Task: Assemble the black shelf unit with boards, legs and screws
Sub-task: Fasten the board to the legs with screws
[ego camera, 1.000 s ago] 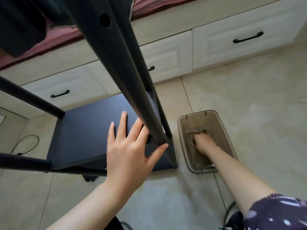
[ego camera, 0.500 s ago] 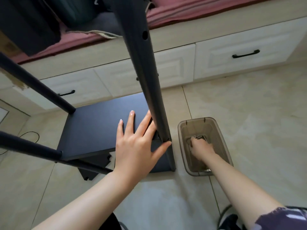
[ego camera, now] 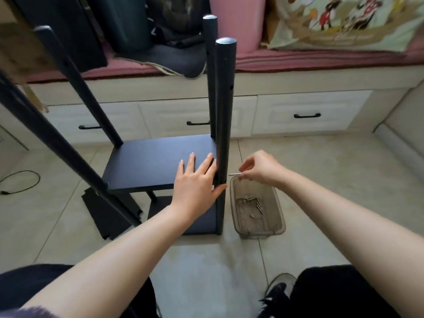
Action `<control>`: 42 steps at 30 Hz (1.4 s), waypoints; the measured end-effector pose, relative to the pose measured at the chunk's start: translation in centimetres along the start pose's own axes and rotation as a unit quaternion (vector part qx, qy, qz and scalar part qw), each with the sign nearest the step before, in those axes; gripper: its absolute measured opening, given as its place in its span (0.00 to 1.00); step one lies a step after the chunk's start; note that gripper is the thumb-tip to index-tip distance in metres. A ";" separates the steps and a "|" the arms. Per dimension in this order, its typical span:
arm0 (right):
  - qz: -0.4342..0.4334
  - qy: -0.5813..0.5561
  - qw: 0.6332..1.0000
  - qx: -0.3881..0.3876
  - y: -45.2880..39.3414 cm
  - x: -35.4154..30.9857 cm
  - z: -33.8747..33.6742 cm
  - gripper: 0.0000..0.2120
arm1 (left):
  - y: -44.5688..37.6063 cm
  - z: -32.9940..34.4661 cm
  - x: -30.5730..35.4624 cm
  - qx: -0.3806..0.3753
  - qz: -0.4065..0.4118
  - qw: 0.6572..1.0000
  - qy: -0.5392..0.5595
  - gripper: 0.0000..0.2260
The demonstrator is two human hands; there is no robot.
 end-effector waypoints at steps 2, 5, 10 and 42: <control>-0.016 -0.008 1.000 -0.010 2.5 -2.0 -1.1 0.07 | 0.0 0.0 0.1 0.000 0.000 1.000 0.006 0.32; 0.004 -0.098 0.995 -0.032 5.3 -2.0 -0.8 0.02 | 0.1 -0.1 0.2 0.004 -0.001 1.000 0.022 0.32; 0.085 -0.231 0.963 -0.106 7.7 0.4 3.0 0.06 | 0.0 -0.2 0.0 0.022 0.004 0.999 0.035 0.33; 0.161 -0.211 0.949 -0.169 3.7 0.5 5.1 0.07 | 0.3 -0.1 -0.2 0.055 0.018 0.994 0.089 0.31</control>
Point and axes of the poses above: each hand's wrist, its own y-axis away from the middle knuckle, its own z-axis out of the palm, x = y × z, the point moved 10 cm from there along -y, towards the middle knuckle, and after that the axes turned 13 degrees about -x, right-handed, at the moved point
